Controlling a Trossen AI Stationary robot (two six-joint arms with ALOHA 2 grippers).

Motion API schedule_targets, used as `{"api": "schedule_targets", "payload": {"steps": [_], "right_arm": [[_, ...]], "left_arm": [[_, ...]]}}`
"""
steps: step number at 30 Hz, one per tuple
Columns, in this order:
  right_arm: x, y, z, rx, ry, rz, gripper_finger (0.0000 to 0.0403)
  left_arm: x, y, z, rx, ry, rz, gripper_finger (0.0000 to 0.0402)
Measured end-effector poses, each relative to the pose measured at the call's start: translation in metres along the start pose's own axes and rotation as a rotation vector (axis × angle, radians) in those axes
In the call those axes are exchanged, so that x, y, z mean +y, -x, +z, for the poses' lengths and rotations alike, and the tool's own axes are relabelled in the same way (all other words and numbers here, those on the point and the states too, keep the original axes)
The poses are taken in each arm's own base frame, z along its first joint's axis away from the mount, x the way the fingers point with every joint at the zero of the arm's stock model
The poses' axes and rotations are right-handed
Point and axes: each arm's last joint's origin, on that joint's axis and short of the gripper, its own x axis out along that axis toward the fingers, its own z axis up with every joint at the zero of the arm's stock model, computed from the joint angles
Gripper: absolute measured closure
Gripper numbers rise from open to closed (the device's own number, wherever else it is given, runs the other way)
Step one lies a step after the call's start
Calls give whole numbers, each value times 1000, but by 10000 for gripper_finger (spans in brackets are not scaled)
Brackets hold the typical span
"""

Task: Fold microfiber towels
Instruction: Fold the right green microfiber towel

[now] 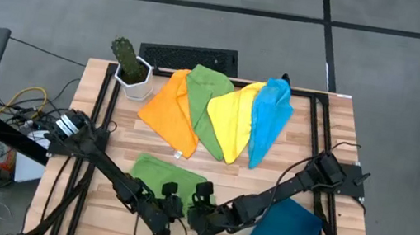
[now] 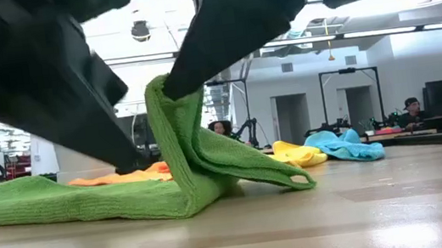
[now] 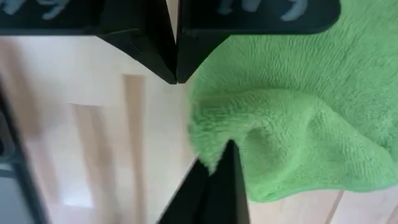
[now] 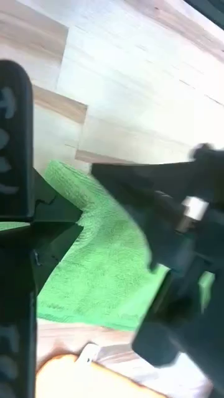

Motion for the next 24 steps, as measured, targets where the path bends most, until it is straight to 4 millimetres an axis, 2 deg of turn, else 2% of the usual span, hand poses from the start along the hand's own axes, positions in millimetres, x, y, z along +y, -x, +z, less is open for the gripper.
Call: {"api": "schedule_targets", "payload": {"steps": [3, 6, 10, 15, 24], "right_arm": [[-3, -1, 2, -19, -2, -4, 381], [-3, -1, 5, -47, 8, -4, 385], [-7, -3, 5, -45, 7, -4, 380], [-13, -7, 6, -52, -3, 29, 376], [-1, -42, -11, -10, 9, 89, 376]], "left_arm": [[-2, 17, 4, 4, -16, 1, 401], [-2, 30, 1, -5, -34, 107, 401], [2, 34, -9, 15, -19, 229, 401], [3, 30, -17, 24, -16, 240, 401], [10, 29, -27, 42, 1, 266, 401]]}}
